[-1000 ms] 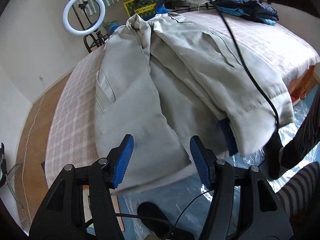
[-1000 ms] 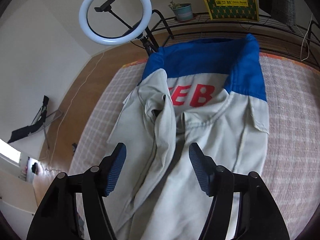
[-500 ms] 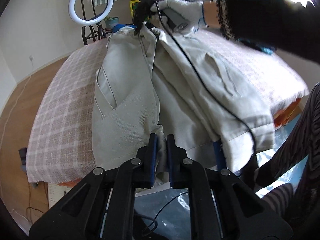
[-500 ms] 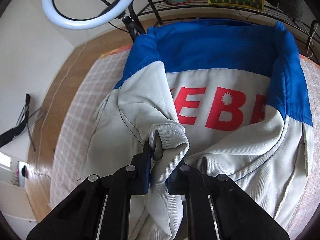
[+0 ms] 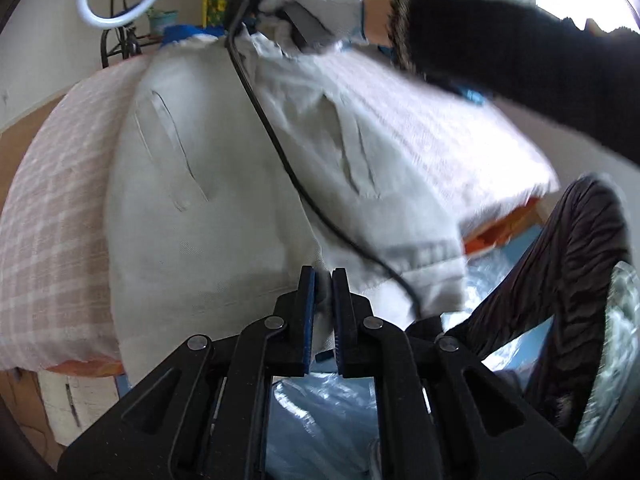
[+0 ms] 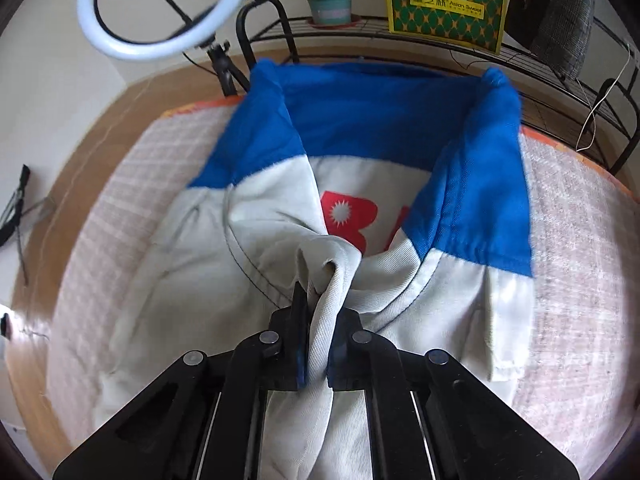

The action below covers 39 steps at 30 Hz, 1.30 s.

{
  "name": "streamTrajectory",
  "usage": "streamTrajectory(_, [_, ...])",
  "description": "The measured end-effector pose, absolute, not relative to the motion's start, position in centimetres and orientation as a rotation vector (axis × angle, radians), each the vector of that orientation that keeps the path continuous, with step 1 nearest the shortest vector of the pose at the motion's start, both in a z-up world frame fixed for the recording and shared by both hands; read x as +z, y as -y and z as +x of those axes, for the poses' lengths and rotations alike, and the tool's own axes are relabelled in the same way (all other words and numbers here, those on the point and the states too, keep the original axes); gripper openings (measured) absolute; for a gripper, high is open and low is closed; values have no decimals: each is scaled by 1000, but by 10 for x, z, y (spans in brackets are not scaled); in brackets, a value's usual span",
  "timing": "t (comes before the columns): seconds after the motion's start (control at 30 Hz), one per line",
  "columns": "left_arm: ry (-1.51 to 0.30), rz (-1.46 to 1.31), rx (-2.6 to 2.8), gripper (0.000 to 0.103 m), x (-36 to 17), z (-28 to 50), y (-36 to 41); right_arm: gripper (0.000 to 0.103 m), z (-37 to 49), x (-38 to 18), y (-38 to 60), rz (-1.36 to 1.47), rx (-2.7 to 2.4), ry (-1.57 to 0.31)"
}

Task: Fold large clothes
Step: 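Grip the fabric below the blue collar with the right tool, then release, then grasp the jacket hem with the left tool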

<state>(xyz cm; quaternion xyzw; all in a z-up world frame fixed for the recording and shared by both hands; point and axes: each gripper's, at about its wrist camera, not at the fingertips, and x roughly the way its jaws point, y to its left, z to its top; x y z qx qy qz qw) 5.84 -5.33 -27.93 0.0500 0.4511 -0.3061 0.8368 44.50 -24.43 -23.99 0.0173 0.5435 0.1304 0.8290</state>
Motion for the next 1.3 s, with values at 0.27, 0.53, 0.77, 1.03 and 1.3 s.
streamTrajectory(0.27, [-1016,98,-650,6,-261,44,25,32,422,-200,287,105,358,-1087])
streamTrajectory(0.53, [-844,130,-515,7,-213,80,-6,51,383,-192,366,176,206,-1059])
streamTrajectory(0.77, [-828,159,-439,7,-226,165,8,55,415,-228,379,307,209,-1121])
streamTrajectory(1.03, [-1004,191,-391,7,-300,206,15,16,428,-248,361,154,129,-1128])
streamTrajectory(1.3, [-940,100,-457,7,-276,171,3,21,373,-199,369,188,190,-1053])
